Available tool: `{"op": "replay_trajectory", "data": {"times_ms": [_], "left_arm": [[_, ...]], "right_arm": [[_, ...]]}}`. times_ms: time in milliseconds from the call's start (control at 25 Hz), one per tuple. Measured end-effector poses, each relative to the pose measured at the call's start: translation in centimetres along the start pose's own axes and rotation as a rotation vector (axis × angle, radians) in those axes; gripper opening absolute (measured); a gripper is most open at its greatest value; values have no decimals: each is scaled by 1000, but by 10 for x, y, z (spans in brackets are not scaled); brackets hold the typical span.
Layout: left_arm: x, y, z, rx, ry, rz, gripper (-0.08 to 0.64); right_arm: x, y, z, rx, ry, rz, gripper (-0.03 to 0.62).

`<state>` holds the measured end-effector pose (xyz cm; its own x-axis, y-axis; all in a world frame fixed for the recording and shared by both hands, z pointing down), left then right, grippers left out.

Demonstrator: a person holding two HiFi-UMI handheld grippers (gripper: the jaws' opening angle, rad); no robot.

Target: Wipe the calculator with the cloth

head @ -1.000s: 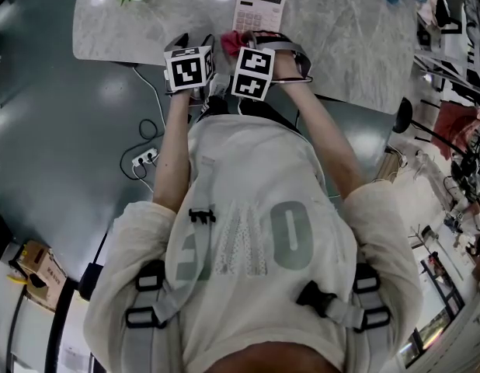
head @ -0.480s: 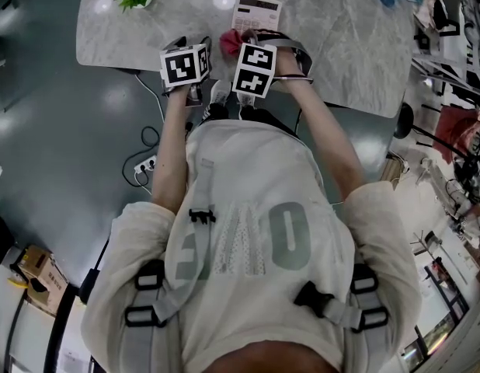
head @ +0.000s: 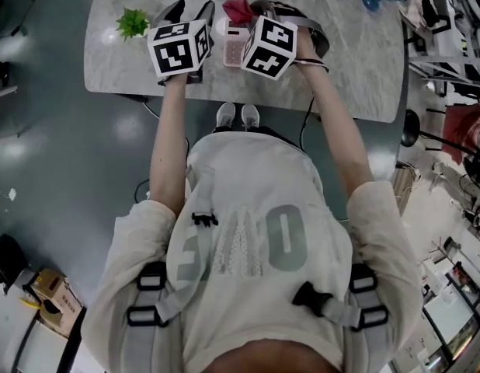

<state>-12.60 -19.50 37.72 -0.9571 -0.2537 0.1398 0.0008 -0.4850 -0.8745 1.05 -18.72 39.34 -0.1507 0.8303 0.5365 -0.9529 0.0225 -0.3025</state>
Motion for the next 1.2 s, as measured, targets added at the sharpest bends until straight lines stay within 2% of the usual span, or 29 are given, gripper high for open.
{"op": "replay_trajectory", "data": {"times_ms": [120, 280, 480, 720, 920, 1200], "left_arm": [[-16, 45, -11, -126, 4, 34, 205], [-42, 91, -39, -268, 5, 126, 116], [-61, 115, -71, -395, 14, 196, 42], [-80, 98, -85, -440, 14, 255, 21], [-78, 71, -85, -428, 29, 263, 21], [-65, 57, -83, -405, 71, 237, 21]], "right_arm": [[-31, -3, -28, -52, -102, 62, 55], [-56, -9, -69, -119, -222, 152, 55], [-58, -19, -100, -193, -323, 284, 57], [-39, -54, -118, -382, -390, 625, 57], [-14, -80, -118, -470, -399, 855, 57], [14, -101, -118, -455, -416, 934, 57]]}}
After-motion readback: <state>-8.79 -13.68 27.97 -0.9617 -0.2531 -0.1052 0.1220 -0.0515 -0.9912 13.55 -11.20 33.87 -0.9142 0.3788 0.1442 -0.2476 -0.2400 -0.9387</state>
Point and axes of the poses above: the fingertips, and each gripper's own axes: z forward along the fingers, x to its left, y out of its top, the point moved 7 cm from there along -z, backward along the fingers, and after that the axes turned 1 degree about x, right-handed, at the moved point
